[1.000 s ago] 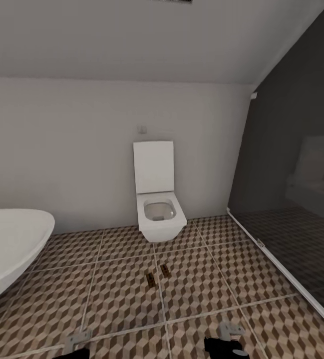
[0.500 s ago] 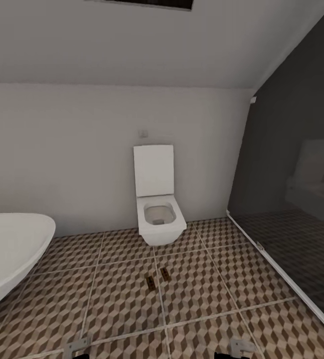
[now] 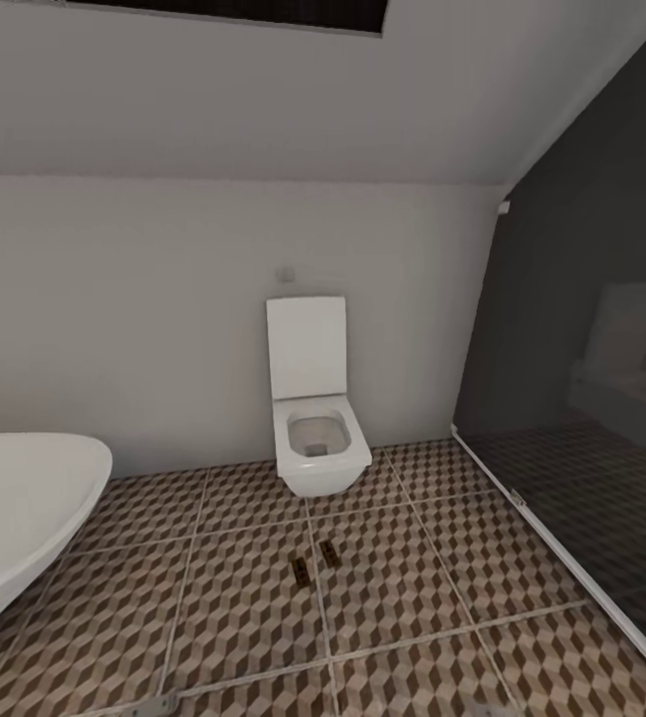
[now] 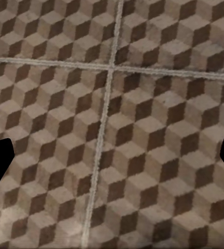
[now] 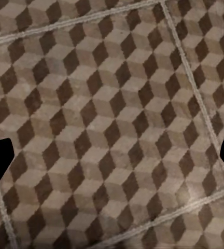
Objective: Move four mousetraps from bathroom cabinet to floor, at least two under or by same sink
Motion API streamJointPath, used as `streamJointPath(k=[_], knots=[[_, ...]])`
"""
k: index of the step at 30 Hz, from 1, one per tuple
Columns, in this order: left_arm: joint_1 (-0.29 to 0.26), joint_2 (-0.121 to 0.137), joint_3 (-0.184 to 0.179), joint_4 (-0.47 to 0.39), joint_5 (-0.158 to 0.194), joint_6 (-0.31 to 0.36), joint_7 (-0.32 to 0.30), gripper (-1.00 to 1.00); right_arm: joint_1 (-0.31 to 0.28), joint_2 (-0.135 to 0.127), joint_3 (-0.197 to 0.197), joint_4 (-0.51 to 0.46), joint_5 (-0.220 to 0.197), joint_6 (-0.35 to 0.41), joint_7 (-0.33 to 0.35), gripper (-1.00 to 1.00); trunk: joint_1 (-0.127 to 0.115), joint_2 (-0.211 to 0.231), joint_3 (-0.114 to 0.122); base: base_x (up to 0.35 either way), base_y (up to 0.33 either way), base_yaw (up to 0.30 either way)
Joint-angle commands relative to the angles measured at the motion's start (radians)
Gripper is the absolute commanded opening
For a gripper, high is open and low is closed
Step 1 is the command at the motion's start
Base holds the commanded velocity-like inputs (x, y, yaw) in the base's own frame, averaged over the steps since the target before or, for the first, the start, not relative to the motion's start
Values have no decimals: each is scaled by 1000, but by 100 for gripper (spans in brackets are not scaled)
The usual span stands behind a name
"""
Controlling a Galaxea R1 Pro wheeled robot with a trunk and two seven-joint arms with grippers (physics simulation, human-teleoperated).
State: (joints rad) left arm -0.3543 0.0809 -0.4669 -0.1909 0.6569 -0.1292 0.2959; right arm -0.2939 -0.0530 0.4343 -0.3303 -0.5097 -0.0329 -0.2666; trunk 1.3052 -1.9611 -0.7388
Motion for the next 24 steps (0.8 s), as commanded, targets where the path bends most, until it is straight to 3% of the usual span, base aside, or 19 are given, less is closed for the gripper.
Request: streamJointPath(k=[1,24], knots=[[0,0,-9,2,9,-3,3,100,-1,-1,8,11,-11,-4,-5,100,-4,7,2,0,0,0],[32,0,-8,14,14,-4,-3,100,-1,-7,1,103,-8,-8,-5,100,-92,168,74,0,0,0]])
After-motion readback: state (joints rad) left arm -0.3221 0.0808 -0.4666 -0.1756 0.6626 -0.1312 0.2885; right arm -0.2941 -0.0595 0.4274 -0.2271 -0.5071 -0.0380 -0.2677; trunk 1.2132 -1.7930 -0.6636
